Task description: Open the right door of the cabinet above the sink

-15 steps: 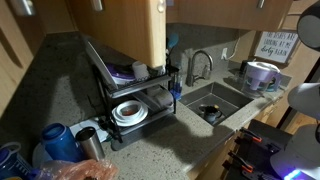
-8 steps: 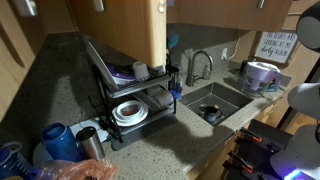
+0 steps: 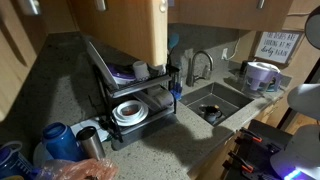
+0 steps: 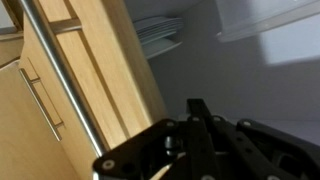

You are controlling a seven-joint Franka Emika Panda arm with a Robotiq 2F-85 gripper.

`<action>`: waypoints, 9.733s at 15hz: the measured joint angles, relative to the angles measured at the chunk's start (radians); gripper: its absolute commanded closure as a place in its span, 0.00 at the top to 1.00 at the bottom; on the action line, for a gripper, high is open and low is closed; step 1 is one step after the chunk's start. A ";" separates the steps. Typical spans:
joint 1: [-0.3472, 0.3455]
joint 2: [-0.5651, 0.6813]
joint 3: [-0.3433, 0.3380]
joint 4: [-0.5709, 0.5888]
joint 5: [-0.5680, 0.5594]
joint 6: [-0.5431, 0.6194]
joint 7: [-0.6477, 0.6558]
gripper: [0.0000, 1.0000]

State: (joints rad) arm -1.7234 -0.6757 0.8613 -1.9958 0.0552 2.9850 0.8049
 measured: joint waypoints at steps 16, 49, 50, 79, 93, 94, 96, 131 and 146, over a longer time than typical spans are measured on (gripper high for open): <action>0.110 -0.049 -0.127 -0.099 -0.013 -0.008 -0.021 0.00; 0.166 -0.226 -0.301 -0.291 -0.055 -0.019 -0.064 0.00; 0.173 -0.228 -0.295 -0.290 -0.055 -0.019 -0.064 0.00; 0.052 -0.289 -0.350 -0.298 -0.059 -0.163 -0.059 0.00; -0.186 -0.213 -0.333 -0.253 -0.087 -0.175 -0.053 0.00; -0.198 -0.211 -0.328 -0.249 -0.087 -0.176 -0.051 0.00; -0.226 -0.206 -0.317 -0.240 -0.087 -0.177 -0.045 0.00; 0.806 0.056 -0.754 -0.413 -0.055 -0.427 -0.226 0.00; 1.201 0.001 -1.060 -0.406 -0.048 -0.539 -0.553 0.34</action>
State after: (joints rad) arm -0.5227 -0.6752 -0.1985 -2.4019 0.0073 2.4460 0.2519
